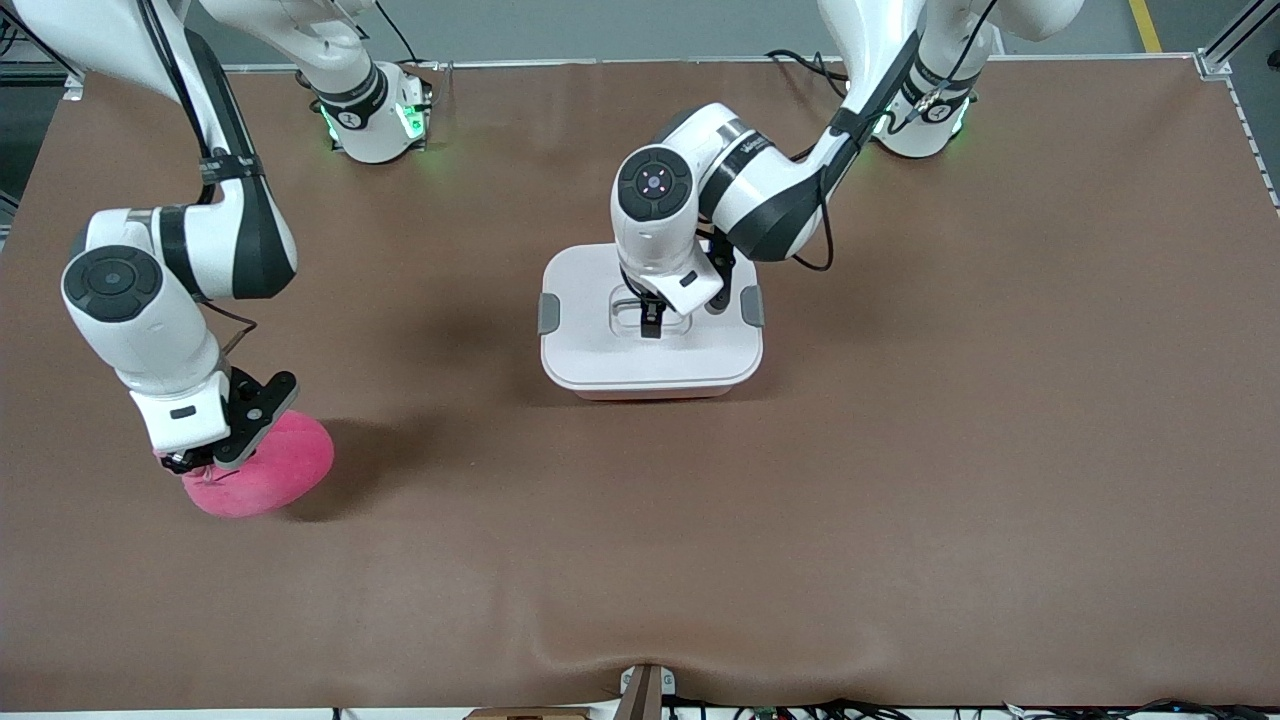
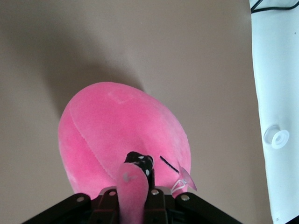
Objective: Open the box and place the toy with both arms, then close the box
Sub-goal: 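Lift the pink plush with the right gripper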
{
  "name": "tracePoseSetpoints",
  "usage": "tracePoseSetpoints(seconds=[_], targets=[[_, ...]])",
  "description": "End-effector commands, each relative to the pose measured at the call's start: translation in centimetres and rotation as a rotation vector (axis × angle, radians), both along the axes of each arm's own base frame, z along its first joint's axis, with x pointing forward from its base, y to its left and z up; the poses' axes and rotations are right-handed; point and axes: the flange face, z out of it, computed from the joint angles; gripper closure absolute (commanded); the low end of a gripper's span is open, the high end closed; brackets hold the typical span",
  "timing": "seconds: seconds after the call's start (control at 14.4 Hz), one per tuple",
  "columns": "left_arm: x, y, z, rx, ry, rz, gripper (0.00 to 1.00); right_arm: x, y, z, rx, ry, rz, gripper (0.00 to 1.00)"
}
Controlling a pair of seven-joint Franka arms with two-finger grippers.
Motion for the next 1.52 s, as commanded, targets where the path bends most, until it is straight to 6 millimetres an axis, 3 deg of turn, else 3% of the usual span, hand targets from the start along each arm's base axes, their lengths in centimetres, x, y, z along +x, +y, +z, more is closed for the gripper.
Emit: tracePoseSetpoints(seconds=[0.0,0.21,0.28,0.49,0.55,0.62,0.69,0.76,0.9,1.11,1.32,1.46], targets=[[-0.5,0.0,-0.8,0.024,-0.024,-0.007,0.15,0.4,-0.3,1.1,-0.017,-0.004,0.062,1.0],[-0.4,-0.3,-0.4,0.005,-0.042,-0.008,0.52,0.1,0.7,2.7,0.005,0.009,0.158,1.0],[-0.4,-0.4,-0.2,-0.001,-0.048,-0.005,0.58,-0.1,1.0,3.0,0.032,0.015,0.173,1.0],[-0.3,-0.6,-0.4,-0.009,-0.056,-0.007,0.61,-1.0,1.4,4.8,0.103,0.054,0.237,1.0],[-0.3,-0.6,-0.4,-0.009,-0.056,-0.007,0.71,-1.5,1.6,5.7,0.135,0.07,0.257,1.0],[-0.3,-0.6,-0.4,-0.009,-0.056,-0.007,0.78,-2.2,2.2,7.9,0.142,0.096,0.305,1.0],[-0.3,-0.6,-0.4,-0.009,-0.056,-0.006,0.94,-2.8,2.5,8.6,0.14,0.144,0.347,1.0],[-0.3,-0.5,-0.2,-0.011,-0.058,-0.004,1.0,-3.3,3.3,9.0,0.138,0.17,0.388,1.0],[-0.2,-0.4,0.0,-0.01,-0.061,0.02,1.0,-4.3,5.8,10.5,0.116,0.164,0.483,1.0],[-0.1,-0.3,0.7,-0.016,-0.067,0.025,1.0,-4.3,5.6,10.1,0.105,0.179,0.537,1.0],[-0.2,-0.3,1.9,-0.025,-0.076,0.025,1.0,-5.9,8.7,10.5,0.092,0.199,0.604,1.0],[-0.2,-0.2,2.6,-0.03,-0.081,0.025,1.0,-7.2,9.3,10.9,0.046,0.205,0.636,1.0]])
